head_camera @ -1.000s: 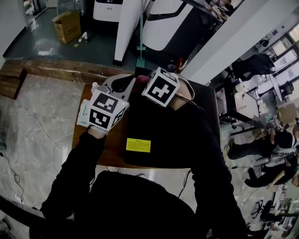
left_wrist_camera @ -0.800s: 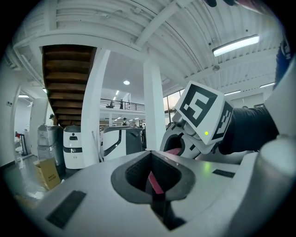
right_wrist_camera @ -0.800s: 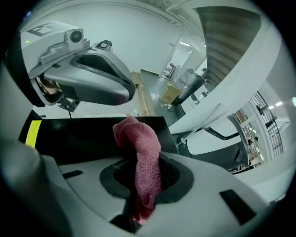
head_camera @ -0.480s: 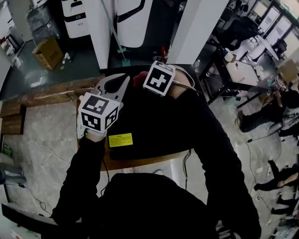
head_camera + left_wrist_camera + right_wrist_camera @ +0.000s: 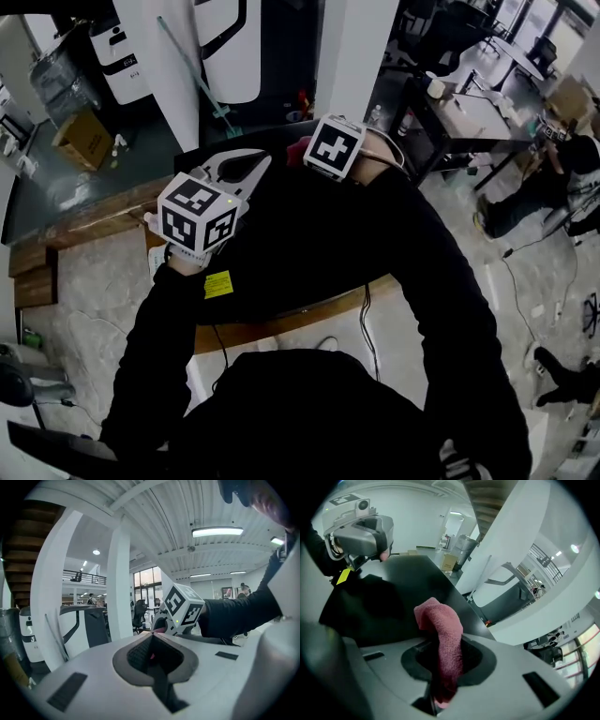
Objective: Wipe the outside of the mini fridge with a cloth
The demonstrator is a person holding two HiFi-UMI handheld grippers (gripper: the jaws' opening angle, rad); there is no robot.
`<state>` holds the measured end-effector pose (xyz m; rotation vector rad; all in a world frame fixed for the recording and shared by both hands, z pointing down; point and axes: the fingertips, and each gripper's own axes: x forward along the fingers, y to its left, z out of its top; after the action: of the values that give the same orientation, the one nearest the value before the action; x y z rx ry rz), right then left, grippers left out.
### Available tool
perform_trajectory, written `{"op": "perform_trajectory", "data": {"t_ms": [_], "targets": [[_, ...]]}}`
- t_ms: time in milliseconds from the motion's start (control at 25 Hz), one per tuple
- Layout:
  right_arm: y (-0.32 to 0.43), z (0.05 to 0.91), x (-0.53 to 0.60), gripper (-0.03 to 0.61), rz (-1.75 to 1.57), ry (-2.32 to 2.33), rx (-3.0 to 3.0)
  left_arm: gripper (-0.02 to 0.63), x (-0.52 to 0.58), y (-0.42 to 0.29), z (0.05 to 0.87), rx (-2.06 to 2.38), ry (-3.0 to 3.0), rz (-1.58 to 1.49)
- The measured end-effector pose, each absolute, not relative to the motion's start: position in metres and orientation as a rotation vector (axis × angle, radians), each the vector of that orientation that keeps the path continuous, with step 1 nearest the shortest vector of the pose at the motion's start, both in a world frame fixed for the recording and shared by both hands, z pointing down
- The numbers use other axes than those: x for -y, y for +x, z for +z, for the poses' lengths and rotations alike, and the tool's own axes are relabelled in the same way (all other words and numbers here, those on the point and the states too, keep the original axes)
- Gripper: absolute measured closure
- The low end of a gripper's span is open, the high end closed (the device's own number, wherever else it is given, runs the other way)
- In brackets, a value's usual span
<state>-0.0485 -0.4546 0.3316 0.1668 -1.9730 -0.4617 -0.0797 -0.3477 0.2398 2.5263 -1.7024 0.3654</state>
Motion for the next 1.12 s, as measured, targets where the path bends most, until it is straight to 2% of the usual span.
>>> {"op": "perform_trajectory", "data": {"t_ms": [240,600,1000,1120], "targets": [[0.009,0.333,0.490,0.505,-0.400,0.246,1.969,0.607,0.356,-0.033,0.241,1.636,2.602,0.398],[0.065,0.322,0.511,0.505,-0.411,0.309,1.947,0.607,0.330,-0.007,0.218,1.727,2.606,0.397],[0.065,0.179,0.380,0.503,-0.692,0.226,2.389,0.607,0.241,-0.011,0.158,2.050,2.521,0.269],[0.067,0.152,0.333,0.502,-0.791,0.207,2.516,0.607,0.207,-0.025,0.151,2.189,2.451,0.314]]}}
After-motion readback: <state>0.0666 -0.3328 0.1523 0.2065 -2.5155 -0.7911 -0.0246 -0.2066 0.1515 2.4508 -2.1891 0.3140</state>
